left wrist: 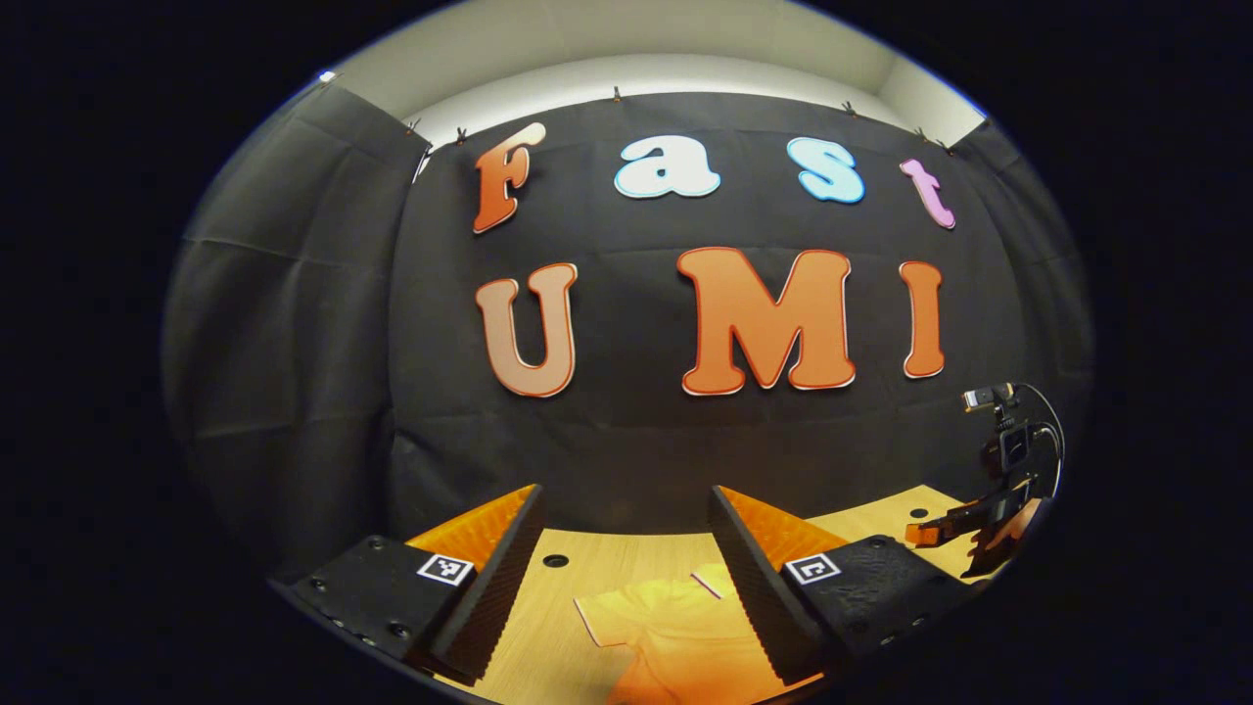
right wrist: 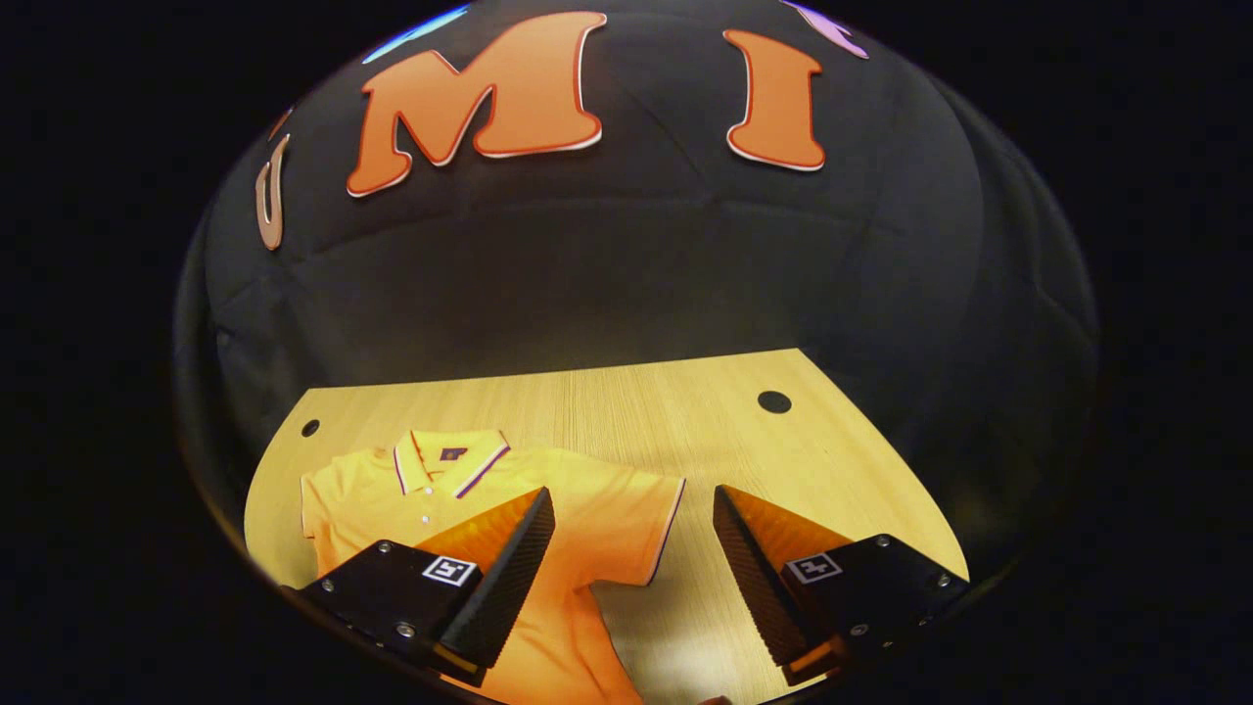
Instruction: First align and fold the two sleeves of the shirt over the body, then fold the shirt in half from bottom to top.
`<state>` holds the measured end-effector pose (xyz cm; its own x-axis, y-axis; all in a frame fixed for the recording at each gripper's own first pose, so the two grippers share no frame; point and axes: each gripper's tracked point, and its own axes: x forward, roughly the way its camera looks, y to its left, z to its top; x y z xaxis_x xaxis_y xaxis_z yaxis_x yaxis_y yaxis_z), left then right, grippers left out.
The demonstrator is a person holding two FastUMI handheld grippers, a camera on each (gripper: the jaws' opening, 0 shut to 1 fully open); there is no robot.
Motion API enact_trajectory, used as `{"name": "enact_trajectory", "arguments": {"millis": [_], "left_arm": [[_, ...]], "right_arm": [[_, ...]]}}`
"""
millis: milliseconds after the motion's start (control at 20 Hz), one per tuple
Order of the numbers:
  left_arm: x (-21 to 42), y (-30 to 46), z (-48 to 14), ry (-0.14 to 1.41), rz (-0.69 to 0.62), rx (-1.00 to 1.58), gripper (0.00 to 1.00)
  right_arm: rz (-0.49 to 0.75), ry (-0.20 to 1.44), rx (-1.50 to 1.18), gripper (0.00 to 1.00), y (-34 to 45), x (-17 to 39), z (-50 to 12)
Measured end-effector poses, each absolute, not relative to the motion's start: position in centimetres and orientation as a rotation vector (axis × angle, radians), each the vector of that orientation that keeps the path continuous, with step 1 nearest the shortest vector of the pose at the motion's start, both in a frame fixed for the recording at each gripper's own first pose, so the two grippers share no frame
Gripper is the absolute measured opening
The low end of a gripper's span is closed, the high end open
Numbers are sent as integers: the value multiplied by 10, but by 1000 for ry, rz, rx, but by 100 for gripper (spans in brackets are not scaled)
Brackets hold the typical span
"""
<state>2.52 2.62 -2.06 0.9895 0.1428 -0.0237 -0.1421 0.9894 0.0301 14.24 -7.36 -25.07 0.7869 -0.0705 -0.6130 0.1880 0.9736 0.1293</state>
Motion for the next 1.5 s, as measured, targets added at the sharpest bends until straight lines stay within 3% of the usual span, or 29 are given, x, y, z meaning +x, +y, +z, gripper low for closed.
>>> {"name": "enact_trajectory", "arguments": {"millis": [300, 650, 1250, 1300, 1350, 1400, 1450, 1500], "left_arm": [[19, 30, -44, 86, 215, 86, 100], [20, 6, -81, 187, 209, 123, 99], [27, 0, -95, 242, 234, 136, 99], [27, 0, -95, 248, 239, 133, 100], [27, 2, -98, 252, 242, 130, 99], [27, 2, -99, 254, 244, 126, 100], [27, 3, -100, 258, 245, 124, 100], [28, 5, -103, 261, 247, 122, 99]], "right_arm": [[-111, 858, 251, 99, -77, 160, -311], [-111, 1050, 285, 96, -78, 172, -369], [-122, 1305, 297, 85, -79, 183, -409], [-122, 1327, 295, 83, -79, 182, -412], [-126, 1359, 283, 75, -82, 182, -412], [-121, 1388, 274, 79, -82, 181, -414], [-110, 1410, 259, 72, -82, 180, -415], [-102, 1433, 253, 75, -81, 180, -415]]}}
